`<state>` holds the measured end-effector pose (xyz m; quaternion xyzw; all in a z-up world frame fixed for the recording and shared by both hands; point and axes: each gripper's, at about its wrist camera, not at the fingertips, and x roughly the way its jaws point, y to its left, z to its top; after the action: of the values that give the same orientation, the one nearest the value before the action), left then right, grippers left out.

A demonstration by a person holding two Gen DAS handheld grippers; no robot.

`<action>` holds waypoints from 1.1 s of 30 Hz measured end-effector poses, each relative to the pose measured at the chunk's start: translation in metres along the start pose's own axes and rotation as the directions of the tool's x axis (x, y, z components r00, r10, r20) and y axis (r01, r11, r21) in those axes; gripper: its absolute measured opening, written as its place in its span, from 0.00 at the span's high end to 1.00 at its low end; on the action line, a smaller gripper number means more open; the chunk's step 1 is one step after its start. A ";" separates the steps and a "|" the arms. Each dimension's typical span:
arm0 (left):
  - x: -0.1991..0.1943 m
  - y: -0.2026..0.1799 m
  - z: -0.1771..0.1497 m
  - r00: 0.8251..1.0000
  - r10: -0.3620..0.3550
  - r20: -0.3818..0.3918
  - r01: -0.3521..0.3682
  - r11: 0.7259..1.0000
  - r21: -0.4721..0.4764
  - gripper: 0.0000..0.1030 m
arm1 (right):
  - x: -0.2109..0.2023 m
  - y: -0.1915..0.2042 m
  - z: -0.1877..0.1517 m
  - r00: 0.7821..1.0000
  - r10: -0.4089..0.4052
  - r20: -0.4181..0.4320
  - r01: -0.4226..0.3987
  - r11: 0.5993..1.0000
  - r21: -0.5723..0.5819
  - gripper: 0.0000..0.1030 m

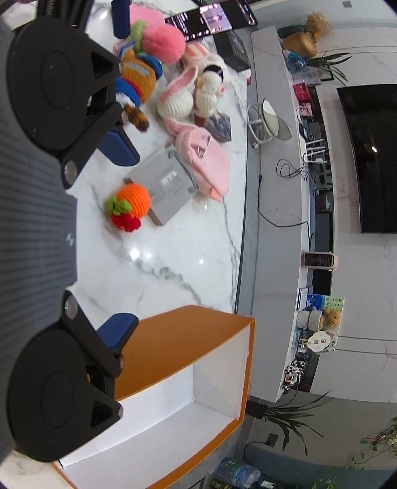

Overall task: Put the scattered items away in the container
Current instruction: 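Grasp the brown sailor bear with the left tool while the right tool grasps the orange crocheted fruit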

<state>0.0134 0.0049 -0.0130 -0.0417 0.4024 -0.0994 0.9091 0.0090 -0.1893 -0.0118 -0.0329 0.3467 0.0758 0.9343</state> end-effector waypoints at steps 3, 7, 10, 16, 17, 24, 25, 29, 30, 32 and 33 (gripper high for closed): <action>0.007 -0.001 -0.001 1.000 0.004 0.003 -0.004 1.000 -0.004 0.00 | 0.011 0.000 0.001 1.000 -0.002 -0.024 0.002 1.000 -0.012 0.00; 0.016 0.005 -0.001 1.000 -0.006 0.011 0.006 0.999 -0.051 0.00 | 0.023 0.003 0.003 0.999 0.016 -0.043 -0.018 0.999 -0.037 0.00; 0.024 0.010 -0.001 1.000 -0.028 -0.010 0.027 0.995 -0.093 0.00 | 0.030 0.003 0.004 0.998 0.015 -0.053 -0.017 0.999 -0.048 0.00; 0.036 0.019 0.000 0.997 -0.076 0.003 0.075 0.981 -0.180 0.00 | 0.045 0.002 0.006 0.997 0.010 -0.078 -0.015 0.998 -0.061 0.00; 0.041 0.019 0.001 0.998 -0.069 -0.010 0.066 0.978 -0.196 0.00 | 0.048 0.001 0.007 0.997 0.009 -0.080 -0.014 0.998 -0.062 0.00; 0.048 0.031 0.005 0.997 -0.072 -0.011 0.064 0.945 -0.321 0.00 | 0.071 -0.003 0.008 0.993 0.005 -0.117 -0.012 0.998 -0.059 0.00; 0.049 0.034 0.005 0.997 -0.074 -0.012 0.066 0.937 -0.344 0.00 | 0.074 -0.003 0.008 0.992 0.009 -0.126 -0.016 0.998 -0.054 0.00; 0.063 0.043 0.006 0.996 -0.077 -0.049 0.052 0.918 -0.394 0.00 | 0.085 -0.005 0.009 0.988 0.043 -0.150 -0.048 0.998 -0.031 0.00; 0.066 0.044 0.006 0.995 -0.077 -0.059 0.047 0.915 -0.402 0.00 | 0.087 -0.004 0.009 0.987 0.051 -0.152 -0.056 0.998 -0.027 0.00; 0.070 0.044 0.006 0.995 -0.074 -0.069 0.040 0.916 -0.400 0.00 | 0.093 -0.004 0.010 0.983 0.067 -0.168 -0.071 0.997 -0.015 0.00; 0.070 0.043 0.007 0.995 -0.071 -0.070 0.038 0.919 -0.393 0.00 | 0.095 -0.003 0.010 0.981 0.074 -0.177 -0.078 0.997 -0.011 0.00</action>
<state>0.0710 0.0319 -0.0657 -0.2295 0.4503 -0.0440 0.8617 0.0875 -0.1797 -0.0661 -0.0345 0.4285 0.1113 0.8960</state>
